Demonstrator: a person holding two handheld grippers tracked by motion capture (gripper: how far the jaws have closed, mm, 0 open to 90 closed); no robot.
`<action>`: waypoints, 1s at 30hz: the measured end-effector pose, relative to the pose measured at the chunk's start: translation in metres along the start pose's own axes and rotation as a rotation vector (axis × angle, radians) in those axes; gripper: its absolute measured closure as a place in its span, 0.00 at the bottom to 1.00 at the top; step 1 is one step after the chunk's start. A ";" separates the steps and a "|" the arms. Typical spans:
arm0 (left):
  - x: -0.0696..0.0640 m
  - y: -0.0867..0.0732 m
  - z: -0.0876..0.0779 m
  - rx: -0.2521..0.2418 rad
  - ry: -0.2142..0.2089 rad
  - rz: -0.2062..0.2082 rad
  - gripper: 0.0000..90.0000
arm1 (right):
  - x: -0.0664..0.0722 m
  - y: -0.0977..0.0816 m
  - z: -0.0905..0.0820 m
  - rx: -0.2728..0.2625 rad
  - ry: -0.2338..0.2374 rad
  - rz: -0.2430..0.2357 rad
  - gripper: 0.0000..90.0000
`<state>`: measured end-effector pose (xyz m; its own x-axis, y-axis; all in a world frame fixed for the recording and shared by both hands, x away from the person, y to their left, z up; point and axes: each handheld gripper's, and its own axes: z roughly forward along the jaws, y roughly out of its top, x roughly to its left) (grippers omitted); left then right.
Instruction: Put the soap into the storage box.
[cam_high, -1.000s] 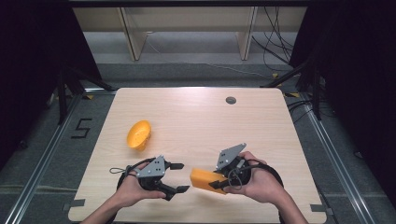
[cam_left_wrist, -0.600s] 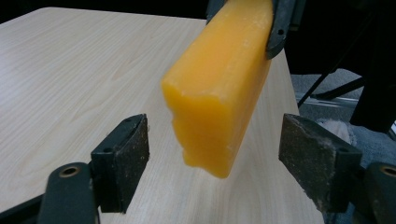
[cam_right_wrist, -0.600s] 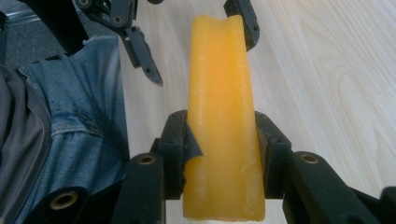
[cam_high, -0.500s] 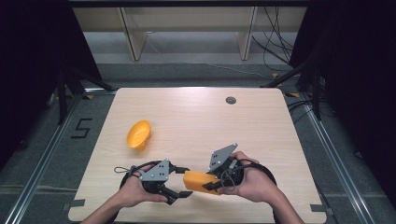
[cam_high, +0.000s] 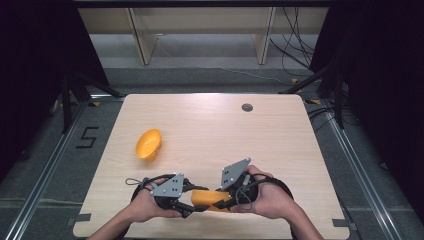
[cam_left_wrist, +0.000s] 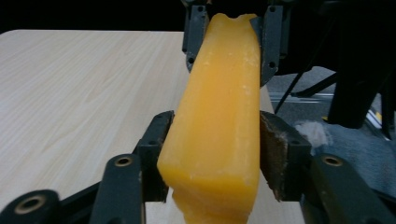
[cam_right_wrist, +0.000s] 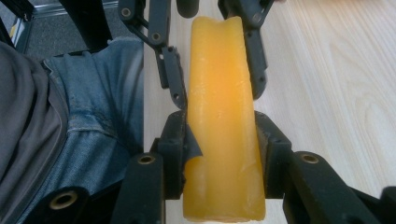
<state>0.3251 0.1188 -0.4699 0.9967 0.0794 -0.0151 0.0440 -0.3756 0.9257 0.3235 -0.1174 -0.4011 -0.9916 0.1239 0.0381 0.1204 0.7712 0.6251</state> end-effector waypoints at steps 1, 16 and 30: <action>0.000 0.000 0.000 0.004 -0.007 0.012 0.58 | 0.000 0.000 0.000 0.003 0.001 -0.003 0.69; -0.006 0.006 -0.011 -0.028 0.007 -0.096 0.67 | -0.002 -0.007 -0.013 -0.055 -0.071 -0.027 0.49; 0.003 -0.006 -0.041 -0.033 0.334 -0.247 0.67 | -0.008 -0.083 -0.069 -0.313 -0.418 0.326 0.58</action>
<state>0.3255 0.1593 -0.4601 0.8796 0.4605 -0.1195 0.2711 -0.2788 0.9213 0.3183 -0.2256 -0.3992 -0.7955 0.6060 -0.0031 0.3318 0.4398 0.8345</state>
